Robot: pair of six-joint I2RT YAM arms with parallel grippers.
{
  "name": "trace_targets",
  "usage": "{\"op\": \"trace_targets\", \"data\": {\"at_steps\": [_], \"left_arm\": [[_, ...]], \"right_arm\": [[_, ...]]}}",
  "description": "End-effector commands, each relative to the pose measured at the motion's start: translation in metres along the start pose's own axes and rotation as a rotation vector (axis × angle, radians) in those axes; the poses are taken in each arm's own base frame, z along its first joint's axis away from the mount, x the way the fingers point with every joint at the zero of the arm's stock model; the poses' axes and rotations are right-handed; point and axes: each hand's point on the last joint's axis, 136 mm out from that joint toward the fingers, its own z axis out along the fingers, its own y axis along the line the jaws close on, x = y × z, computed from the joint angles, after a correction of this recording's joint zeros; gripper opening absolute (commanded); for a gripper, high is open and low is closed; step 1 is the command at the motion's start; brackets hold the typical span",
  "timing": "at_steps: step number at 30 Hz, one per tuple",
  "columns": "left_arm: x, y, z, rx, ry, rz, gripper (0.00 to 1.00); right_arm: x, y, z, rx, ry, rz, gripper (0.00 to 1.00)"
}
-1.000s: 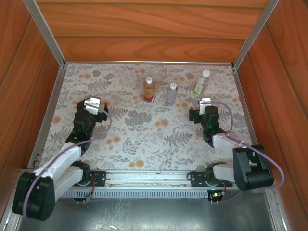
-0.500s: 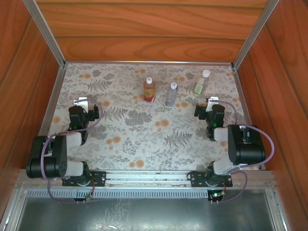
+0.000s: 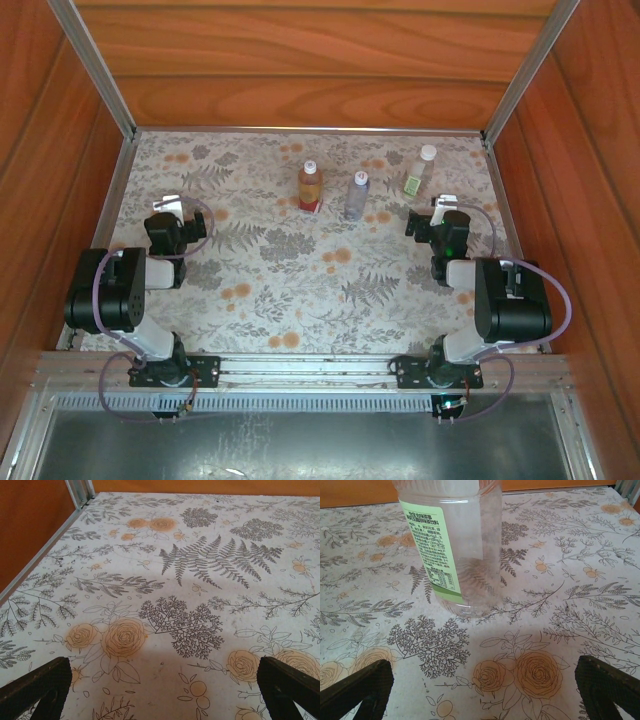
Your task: Screw on the bottle caps
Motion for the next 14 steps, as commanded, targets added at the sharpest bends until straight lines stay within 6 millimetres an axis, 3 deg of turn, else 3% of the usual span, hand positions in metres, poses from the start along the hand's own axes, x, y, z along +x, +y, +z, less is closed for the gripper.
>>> {"op": "trace_targets", "data": {"at_steps": [1,14], "left_arm": [[-0.0136,-0.0009,0.0006,-0.005,-0.040,-0.011,1.00],[-0.0139,-0.0021,-0.0009,-0.002,-0.042,-0.012,1.00]], "right_arm": [[-0.0090,-0.0005,0.0005,-0.005,-0.018,0.015,1.00],[-0.0101,-0.0003,-0.0002,-0.005,-0.022,0.015,1.00]]}}
